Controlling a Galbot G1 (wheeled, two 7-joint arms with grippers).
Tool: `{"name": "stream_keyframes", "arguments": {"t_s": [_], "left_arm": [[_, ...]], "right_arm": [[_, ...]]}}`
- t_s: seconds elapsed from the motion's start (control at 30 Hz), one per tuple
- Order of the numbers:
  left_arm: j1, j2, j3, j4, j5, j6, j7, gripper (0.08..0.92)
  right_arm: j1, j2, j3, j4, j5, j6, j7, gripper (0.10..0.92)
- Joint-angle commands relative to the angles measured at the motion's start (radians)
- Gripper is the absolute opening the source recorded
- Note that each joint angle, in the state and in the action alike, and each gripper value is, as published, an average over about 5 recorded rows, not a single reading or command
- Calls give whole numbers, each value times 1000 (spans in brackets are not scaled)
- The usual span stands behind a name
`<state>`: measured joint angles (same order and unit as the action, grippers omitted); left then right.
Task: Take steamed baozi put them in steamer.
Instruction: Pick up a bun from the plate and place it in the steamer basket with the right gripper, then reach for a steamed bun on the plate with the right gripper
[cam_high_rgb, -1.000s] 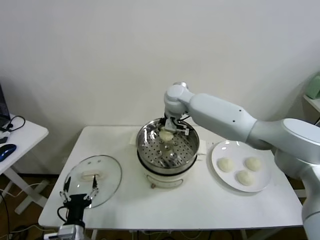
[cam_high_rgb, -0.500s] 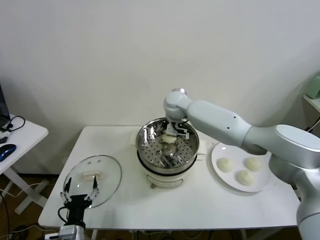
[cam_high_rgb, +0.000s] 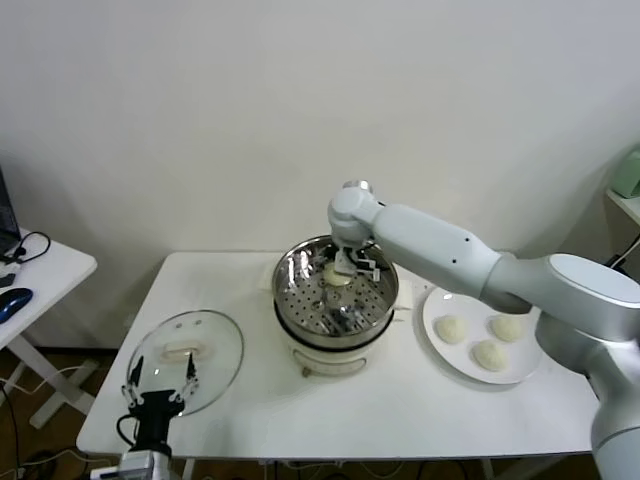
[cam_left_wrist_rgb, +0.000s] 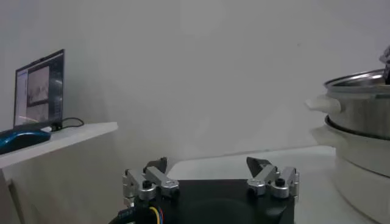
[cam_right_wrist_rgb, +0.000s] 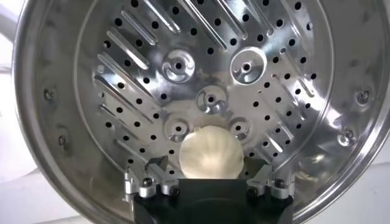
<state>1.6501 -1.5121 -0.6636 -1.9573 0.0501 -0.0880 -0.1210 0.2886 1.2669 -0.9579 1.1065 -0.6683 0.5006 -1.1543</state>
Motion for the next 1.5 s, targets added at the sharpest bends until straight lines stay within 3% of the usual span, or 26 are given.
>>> {"name": "stream_keyframes", "arguments": {"t_s": [0.03, 0.27, 0.5, 0.67, 0.8, 1.03, 1.5], "left_arm": [[-1, 0, 0, -1, 0, 1, 0, 823], [-7, 0, 2, -1, 1, 5, 1, 823], [-18, 5, 5, 1, -1, 7, 3, 823], [-22, 7, 12, -2, -10, 11, 4, 823], [-26, 9, 16, -4, -10, 13, 5, 823], [-19, 12, 18, -9, -9, 13, 5, 823], [8, 4, 10, -13, -3, 4, 5, 823]], "right_arm": [[9, -14, 2, 18, 3, 8, -4, 823], [130, -156, -44, 111, 223, -38, -55, 823], [332, -344, -233, 83, 848, -418, -74, 823], [363, -471, -287, 49, 1081, -586, -69, 823], [301, -564, -267, 29, 1066, -615, -61, 823], [76, -656, -117, 10, 902, -614, -46, 823], [-229, -557, 29, -84, 783, -608, 12, 823]]}}
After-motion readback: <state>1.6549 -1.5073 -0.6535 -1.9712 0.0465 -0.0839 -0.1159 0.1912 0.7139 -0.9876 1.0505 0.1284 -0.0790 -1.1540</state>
